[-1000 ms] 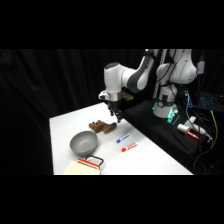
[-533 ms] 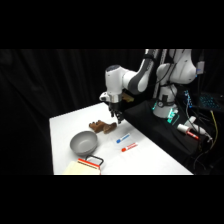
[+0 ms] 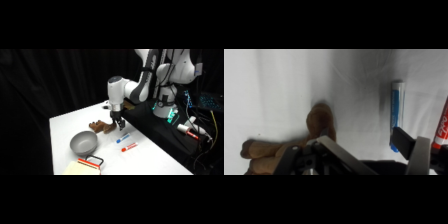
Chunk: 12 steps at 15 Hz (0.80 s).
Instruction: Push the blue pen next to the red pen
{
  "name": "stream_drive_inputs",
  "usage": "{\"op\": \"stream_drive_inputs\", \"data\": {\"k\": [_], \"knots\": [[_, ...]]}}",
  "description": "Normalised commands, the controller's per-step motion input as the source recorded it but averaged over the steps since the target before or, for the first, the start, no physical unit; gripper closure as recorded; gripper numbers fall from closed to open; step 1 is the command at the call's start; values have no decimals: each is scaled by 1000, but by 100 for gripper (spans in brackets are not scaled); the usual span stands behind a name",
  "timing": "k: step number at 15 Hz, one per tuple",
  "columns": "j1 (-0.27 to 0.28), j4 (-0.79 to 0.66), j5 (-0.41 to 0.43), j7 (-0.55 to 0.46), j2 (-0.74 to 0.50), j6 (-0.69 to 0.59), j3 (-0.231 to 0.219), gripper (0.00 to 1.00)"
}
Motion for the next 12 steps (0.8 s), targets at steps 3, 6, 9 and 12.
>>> {"op": "stream_drive_inputs", "data": {"k": [3,6,9,12], "knots": [[78,-14,-79,70,124,215,-34,0],[77,0,-84,79,140,256,-55,0],[92,44,-86,105,197,255,-89,0],[121,69,-75,107,214,235,-99,0]]}}
